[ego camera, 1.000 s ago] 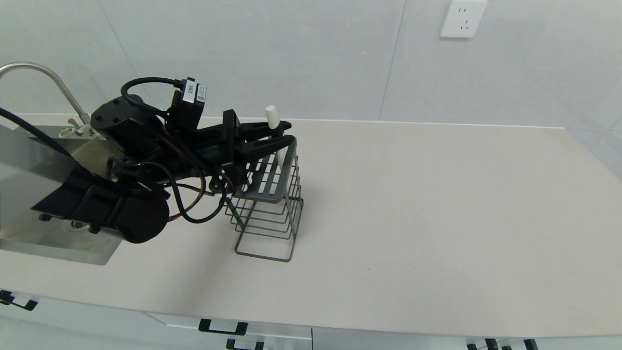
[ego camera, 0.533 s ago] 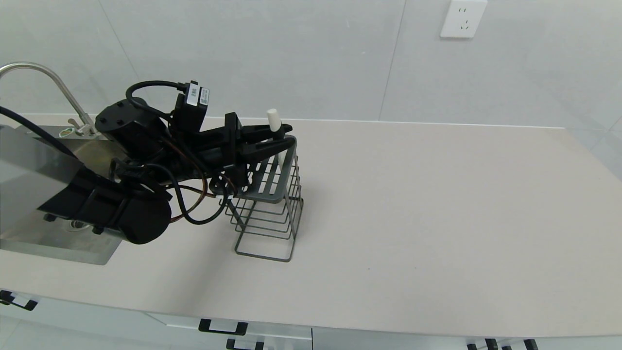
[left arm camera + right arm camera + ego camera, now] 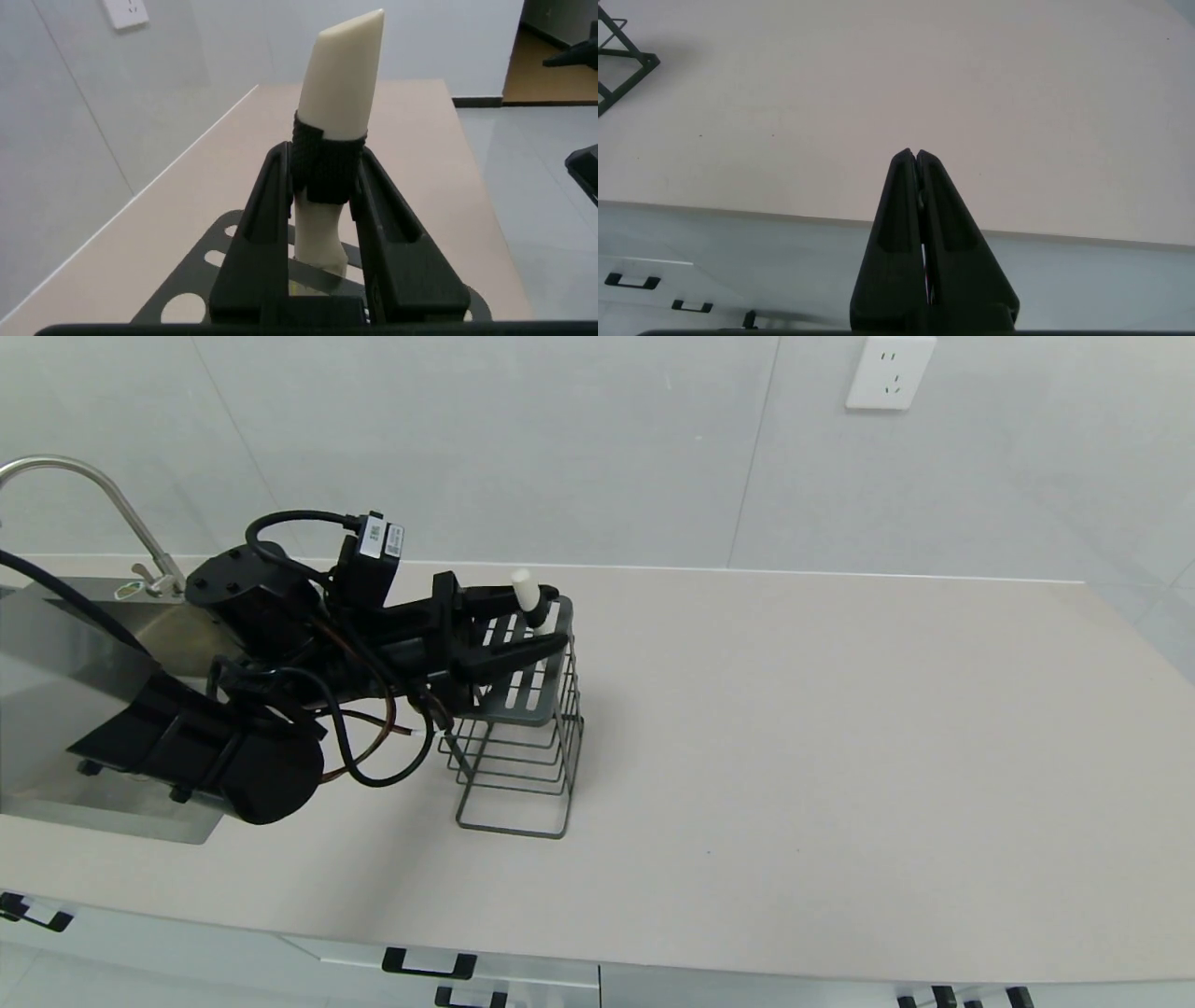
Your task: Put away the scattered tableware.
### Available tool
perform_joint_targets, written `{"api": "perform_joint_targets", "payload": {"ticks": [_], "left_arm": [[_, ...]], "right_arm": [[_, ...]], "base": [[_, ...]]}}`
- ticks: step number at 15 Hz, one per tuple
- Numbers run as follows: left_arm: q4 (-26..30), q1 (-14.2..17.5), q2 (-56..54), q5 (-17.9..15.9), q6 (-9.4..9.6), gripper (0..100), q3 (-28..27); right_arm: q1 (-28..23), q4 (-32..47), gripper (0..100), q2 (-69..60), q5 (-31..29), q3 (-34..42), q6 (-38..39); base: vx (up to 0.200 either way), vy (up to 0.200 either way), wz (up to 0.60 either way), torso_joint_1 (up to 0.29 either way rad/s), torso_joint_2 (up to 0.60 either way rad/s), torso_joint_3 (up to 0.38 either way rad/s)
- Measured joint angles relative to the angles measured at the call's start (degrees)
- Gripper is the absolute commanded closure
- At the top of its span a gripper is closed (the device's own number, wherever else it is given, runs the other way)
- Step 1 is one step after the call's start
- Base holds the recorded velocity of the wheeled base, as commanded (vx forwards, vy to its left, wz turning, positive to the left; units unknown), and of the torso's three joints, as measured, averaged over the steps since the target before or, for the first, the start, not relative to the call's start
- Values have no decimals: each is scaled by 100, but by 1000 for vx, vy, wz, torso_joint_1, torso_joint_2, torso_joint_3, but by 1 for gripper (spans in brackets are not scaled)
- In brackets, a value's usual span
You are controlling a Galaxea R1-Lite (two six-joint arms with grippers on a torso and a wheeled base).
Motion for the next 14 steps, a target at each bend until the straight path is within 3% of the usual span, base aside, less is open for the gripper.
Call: {"api": "perform_joint_targets", "payload": {"ticks": [7, 14], "left_arm": [[-466, 89, -77, 13, -6, 0, 11], [-473, 119, -557, 13, -9, 0, 160]], "right_arm": [[0, 0, 100, 0, -2, 0, 0], [0, 2, 100, 0, -2, 0, 0]], "base": [[0, 0, 0, 0, 0, 0], [0, 0, 0, 0, 0, 0]]}}
